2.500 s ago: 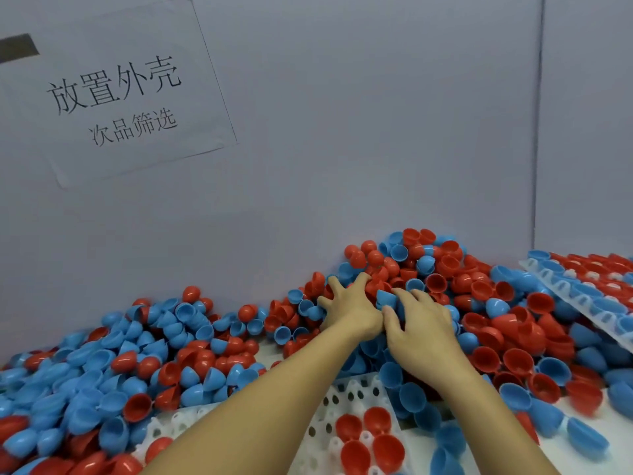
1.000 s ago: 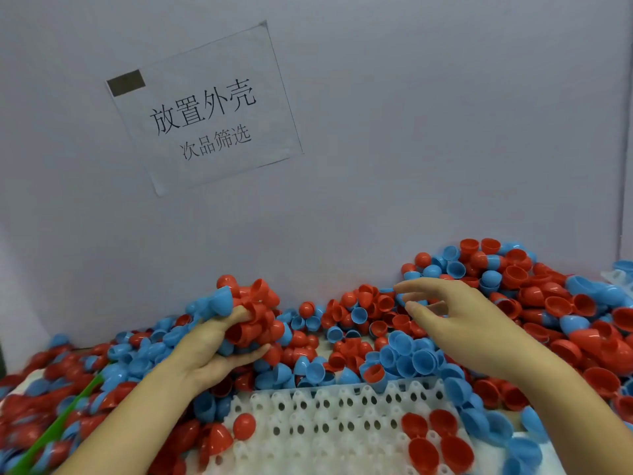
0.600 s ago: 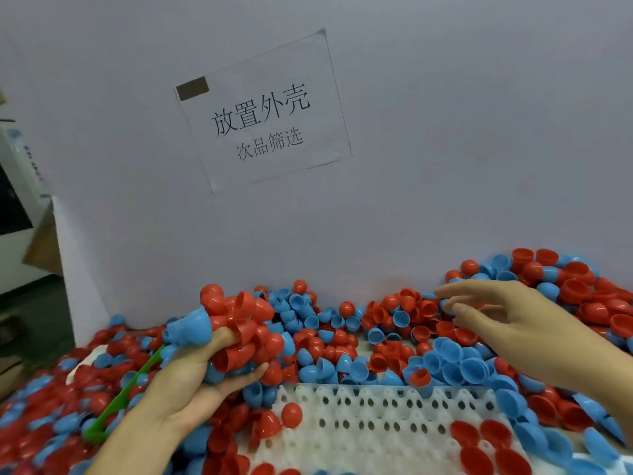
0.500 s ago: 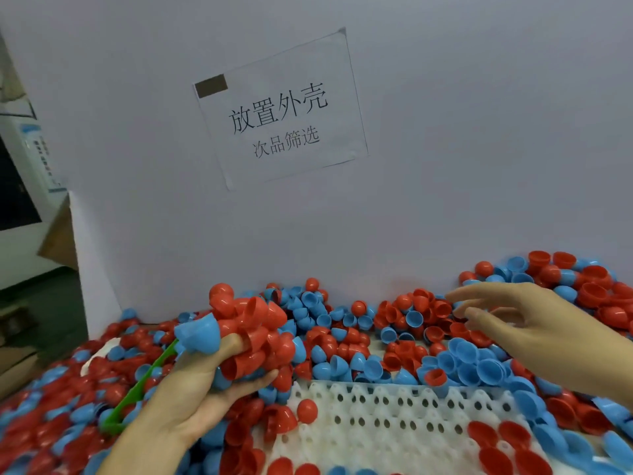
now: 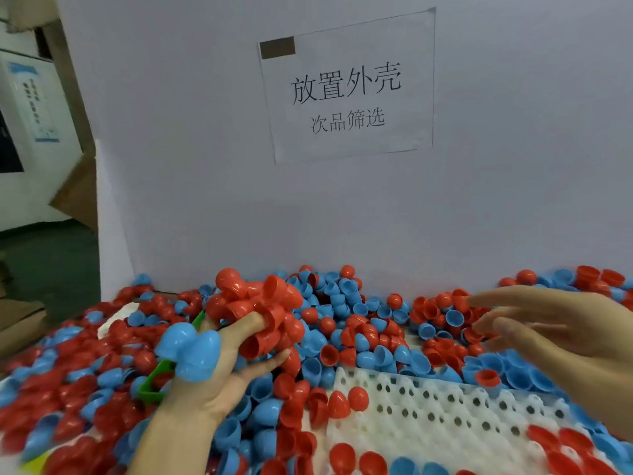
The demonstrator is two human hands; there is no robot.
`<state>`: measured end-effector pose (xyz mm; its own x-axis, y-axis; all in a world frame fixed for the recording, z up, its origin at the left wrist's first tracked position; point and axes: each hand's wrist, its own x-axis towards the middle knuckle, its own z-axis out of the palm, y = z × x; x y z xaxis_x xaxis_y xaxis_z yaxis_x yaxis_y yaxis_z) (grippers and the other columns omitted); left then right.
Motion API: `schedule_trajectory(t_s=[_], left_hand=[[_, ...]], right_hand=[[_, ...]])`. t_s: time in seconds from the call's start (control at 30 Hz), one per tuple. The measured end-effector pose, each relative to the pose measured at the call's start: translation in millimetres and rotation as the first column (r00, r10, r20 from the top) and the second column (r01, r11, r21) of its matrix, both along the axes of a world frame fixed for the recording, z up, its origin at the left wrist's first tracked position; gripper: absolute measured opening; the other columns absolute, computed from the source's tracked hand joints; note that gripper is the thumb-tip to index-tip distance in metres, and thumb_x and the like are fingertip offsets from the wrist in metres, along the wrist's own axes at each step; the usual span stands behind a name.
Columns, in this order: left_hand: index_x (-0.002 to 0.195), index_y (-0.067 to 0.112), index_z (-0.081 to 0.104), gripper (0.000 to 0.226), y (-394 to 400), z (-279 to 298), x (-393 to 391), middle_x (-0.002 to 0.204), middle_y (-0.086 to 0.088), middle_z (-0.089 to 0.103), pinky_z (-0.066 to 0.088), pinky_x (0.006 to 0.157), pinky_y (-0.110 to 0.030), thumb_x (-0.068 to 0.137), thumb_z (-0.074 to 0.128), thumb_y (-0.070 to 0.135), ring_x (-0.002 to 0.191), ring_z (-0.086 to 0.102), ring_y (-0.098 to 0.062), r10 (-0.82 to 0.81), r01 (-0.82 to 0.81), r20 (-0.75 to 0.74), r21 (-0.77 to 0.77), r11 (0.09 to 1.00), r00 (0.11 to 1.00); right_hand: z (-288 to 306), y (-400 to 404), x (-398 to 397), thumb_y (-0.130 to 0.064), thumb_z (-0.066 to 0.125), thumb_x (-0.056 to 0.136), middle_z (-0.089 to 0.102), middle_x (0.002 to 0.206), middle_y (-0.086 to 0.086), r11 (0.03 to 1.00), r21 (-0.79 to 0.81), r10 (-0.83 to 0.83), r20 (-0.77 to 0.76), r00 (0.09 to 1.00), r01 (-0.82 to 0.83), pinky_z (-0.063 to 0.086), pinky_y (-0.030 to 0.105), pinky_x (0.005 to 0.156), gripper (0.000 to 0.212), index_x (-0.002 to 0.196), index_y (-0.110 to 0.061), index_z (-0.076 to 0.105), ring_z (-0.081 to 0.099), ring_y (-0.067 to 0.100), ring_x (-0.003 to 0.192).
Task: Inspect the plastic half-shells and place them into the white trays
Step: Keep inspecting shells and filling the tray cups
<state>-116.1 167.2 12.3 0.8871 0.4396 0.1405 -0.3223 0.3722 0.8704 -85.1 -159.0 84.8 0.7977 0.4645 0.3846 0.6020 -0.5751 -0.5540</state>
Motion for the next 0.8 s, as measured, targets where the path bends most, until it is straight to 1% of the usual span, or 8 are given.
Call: schedule_trajectory(t_s=[0.17, 0.23, 0.3, 0.37, 0.5, 0.57, 0.7, 0.8], left_hand=[[0.106, 0.013, 0.070, 0.066, 5.2, -8.6, 3.5, 0.102, -0.018, 0.075, 0.059, 0.062, -0.047, 0.042, 0.084, 0.014, 0.088, 0.075, -0.035, -0.007, -0.001, -0.075, -0.107, 0.994, 0.997], [0.105, 0.014, 0.070, 0.060, 5.2, -10.7, 4.4, 0.104, -0.018, 0.075, 0.059, 0.062, -0.047, 0.046, 0.083, 0.012, 0.088, 0.075, -0.034, -0.041, 0.028, -0.094, -0.131, 0.991, 0.995], [0.105, 0.015, 0.070, 0.055, 5.7, -13.7, 5.9, 0.102, -0.016, 0.075, 0.059, 0.063, -0.047, 0.052, 0.081, 0.010, 0.087, 0.076, -0.031, -0.054, 0.039, -0.098, -0.152, 0.988, 0.994], [0.107, 0.016, 0.070, 0.053, 4.7, -15.1, 8.1, 0.101, -0.015, 0.076, 0.060, 0.064, -0.048, 0.055, 0.080, 0.009, 0.087, 0.076, -0.030, -0.064, 0.048, -0.097, -0.166, 0.985, 0.993], [0.107, 0.017, 0.070, 0.054, -0.9, -13.9, 9.8, 0.102, -0.014, 0.076, 0.060, 0.064, -0.047, 0.054, 0.081, 0.010, 0.089, 0.076, -0.030, -0.072, 0.057, -0.087, -0.170, 0.984, 0.994], [0.106, 0.016, 0.071, 0.050, -1.8, -14.1, 9.5, 0.102, -0.014, 0.076, 0.060, 0.064, -0.046, 0.057, 0.080, 0.010, 0.088, 0.076, -0.029, -0.079, 0.065, -0.082, -0.159, 0.985, 0.994], [0.088, 0.018, 0.080, 0.029, -1.9, -12.2, 8.0, 0.103, -0.017, 0.075, 0.060, 0.065, -0.046, 0.063, 0.079, 0.005, 0.091, 0.075, -0.031, -0.180, 0.171, -0.052, -0.149, 0.974, 0.982], [0.089, 0.011, 0.080, 0.043, -7.9, -8.4, 5.0, 0.103, -0.021, 0.074, 0.060, 0.065, -0.047, 0.048, 0.093, 0.005, 0.092, 0.074, -0.035, -0.331, 0.326, -0.010, -0.133, 0.936, 0.944]], right_hand=[[-5.5, 45.3, -2.1, -0.070, 0.037, 0.068, 0.065, 0.090, -0.042, 0.994, 0.093, 0.060, -0.094, 0.994, -0.051, 0.054, 0.012, 0.067, 0.039, 0.105, -0.077, 0.049, 0.066, -0.015, 0.080], [-4.9, 54.4, -6.1, -0.055, 0.045, 0.080, 0.063, 0.089, -0.044, 0.997, 0.045, 0.059, -0.105, 0.993, -0.055, 0.053, 0.010, 0.066, 0.027, 0.096, -0.071, 0.059, 0.066, -0.015, 0.080], [-7.5, 60.2, -4.5, -0.039, 0.054, 0.088, 0.062, 0.090, -0.045, 0.997, 0.025, 0.069, -0.072, 0.995, -0.067, 0.053, 0.009, 0.068, 0.027, 0.090, -0.065, 0.061, 0.065, -0.015, 0.080], [-12.1, 66.7, -4.4, -0.036, 0.055, 0.091, 0.058, 0.094, -0.048, 0.996, -0.004, 0.089, -0.063, 0.994, -0.090, 0.052, 0.006, 0.070, 0.028, 0.093, -0.063, 0.057, 0.062, -0.019, 0.085], [-22.8, 85.7, -5.7, -0.036, 0.053, 0.096, 0.065, 0.093, -0.031, 0.992, -0.040, 0.117, -0.107, 0.987, -0.122, 0.049, 0.004, 0.077, 0.027, 0.095, -0.062, 0.051, 0.057, -0.021, 0.093], [-28.9, 94.5, -5.7, -0.036, 0.051, 0.097, 0.062, 0.095, -0.031, 0.989, -0.076, 0.120, -0.110, 0.987, -0.129, 0.048, 0.004, 0.080, 0.026, 0.101, -0.062, 0.050, 0.056, -0.021, 0.093], [-45.6, 106.0, 1.5, -0.030, 0.049, 0.100, 0.057, 0.095, -0.032, 0.993, -0.082, 0.078, -0.101, 0.992, -0.087, 0.045, 0.001, 0.068, 0.030, 0.121, -0.051, 0.054, 0.057, -0.018, 0.086], [-53.3, 108.7, 7.8, -0.026, 0.044, 0.102, 0.055, 0.100, -0.030, 0.999, -0.004, 0.033, -0.106, 0.994, -0.033, 0.044, 0.003, 0.065, 0.035, 0.132, -0.045, 0.049, 0.056, -0.011, 0.081]])
